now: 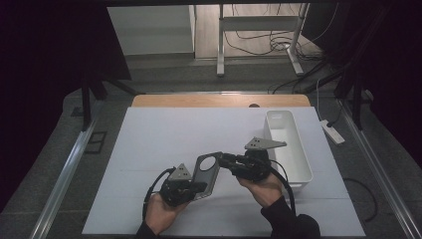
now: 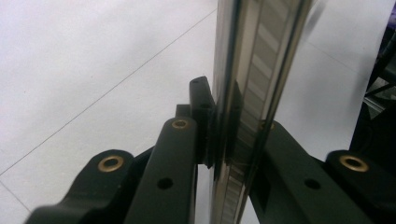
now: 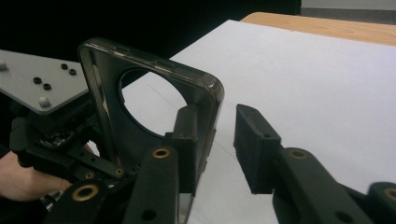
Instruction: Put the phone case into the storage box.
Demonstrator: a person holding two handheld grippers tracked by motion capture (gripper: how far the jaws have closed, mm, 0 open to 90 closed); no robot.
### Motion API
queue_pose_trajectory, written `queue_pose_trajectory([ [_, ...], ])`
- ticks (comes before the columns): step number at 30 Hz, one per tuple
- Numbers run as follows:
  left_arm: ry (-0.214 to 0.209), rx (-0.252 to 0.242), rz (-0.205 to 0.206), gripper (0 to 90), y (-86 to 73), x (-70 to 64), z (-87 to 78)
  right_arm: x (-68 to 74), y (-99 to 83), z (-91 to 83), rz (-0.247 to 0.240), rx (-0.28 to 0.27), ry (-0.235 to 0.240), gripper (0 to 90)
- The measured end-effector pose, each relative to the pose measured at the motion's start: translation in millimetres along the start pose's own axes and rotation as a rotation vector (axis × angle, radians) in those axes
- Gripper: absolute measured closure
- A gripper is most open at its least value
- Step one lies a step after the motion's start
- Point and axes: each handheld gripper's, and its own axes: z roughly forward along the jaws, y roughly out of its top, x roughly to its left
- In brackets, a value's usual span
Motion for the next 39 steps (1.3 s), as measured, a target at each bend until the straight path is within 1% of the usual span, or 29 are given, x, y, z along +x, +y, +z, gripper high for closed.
queue_pose_trajectory([
  [4, 0.017, -0.003, -0.012, 85.6, 0.1, -0.3, 0.2, 1.7, -0.8, 1.5, 0.018, -0.013, -0.013, 76.8],
  [7, 0.018, -0.005, -0.016, 85.6, 0.2, -1.0, 0.8, 2.0, -0.9, 1.5, 0.023, -0.014, -0.022, 79.0],
  [8, 0.026, -0.005, -0.015, 85.6, 0.3, -1.7, 1.3, 2.2, -1.0, 1.8, 0.028, -0.016, -0.022, 80.1],
  [10, 0.027, -0.004, -0.019, 85.6, 0.3, -2.3, 2.3, 3.1, -1.4, 2.0, 0.036, -0.022, -0.034, 83.1],
  [16, 0.044, -0.008, -0.025, 85.4, 0.3, -4.0, 4.8, 4.7, -2.0, 3.0, 0.055, -0.036, -0.055, 85.4],
  [17, 0.049, -0.010, -0.026, 85.3, 0.2, -4.6, 5.6, 4.9, -2.0, 3.2, 0.067, -0.037, -0.059, 85.9],
  [21, 0.052, -0.009, -0.025, 84.9, 0.1, -5.3, 7.2, 8.5, -2.8, 4.5, 0.069, -0.048, -0.092, 87.0],
  [22, 0.052, -0.006, -0.023, 84.8, 0.0, -5.6, 7.9, 9.2, -2.9, 4.9, 0.070, -0.047, -0.098, 87.2],
  [24, 0.053, -0.007, -0.014, 84.0, -0.2, -6.8, 9.2, 9.8, -3.2, 6.0, 0.087, -0.048, -0.110, 87.6],
  [25, 0.049, -0.005, -0.004, 83.0, 0.0, -7.5, 10.3, 10.4, -3.4, 6.3, 0.097, -0.044, -0.123, 88.0],
  [26, 0.043, -0.007, 0.002, 81.3, 0.2, -8.4, 10.9, 10.9, -3.8, 7.1, 0.098, -0.042, -0.129, 88.4],
  [28, 0.036, -0.005, 0.015, 70.5, 1.0, -10.5, 13.0, 11.8, -4.5, 8.7, 0.100, -0.044, -0.137, 88.9],
  [29, 0.042, -0.005, 0.023, 66.9, 1.1, -11.4, 13.5, 12.5, -4.7, 9.4, 0.110, -0.043, -0.140, 88.9],
  [30, 0.042, -0.005, 0.023, 64.0, 1.1, -11.4, 13.5, 12.5, -4.7, 9.4, 0.110, -0.043, -0.140, 88.9],
  [31, 0.031, -0.009, 0.027, 64.0, 1.1, -11.4, 14.2, 12.7, -4.9, 9.7, 0.111, -0.043, -0.144, 88.9],
  [32, 0.027, -0.010, 0.028, 55.9, 1.1, -11.2, 14.6, 12.9, -5.1, 10.1, 0.116, -0.043, -0.146, 89.0],
  [33, 0.027, -0.011, 0.029, 50.9, 1.0, -11.1, 15.0, 12.7, -5.2, 10.2, 0.120, -0.044, -0.145, 89.0],
  [35, 0.014, -0.013, 0.031, 39.7, 1.2, -11.4, 16.1, 12.3, -5.3, 10.1, 0.124, -0.048, -0.149, 89.0],
  [38, 0.006, -0.013, 0.041, 26.9, 1.8, -12.6, 17.1, 11.6, -5.3, 9.7, 0.125, -0.054, -0.158, 89.0],
  [39, 0.011, -0.014, 0.044, 22.1, 1.9, -13.1, 17.2, 11.3, -5.3, 9.4, 0.125, -0.054, -0.160, 89.0],
])
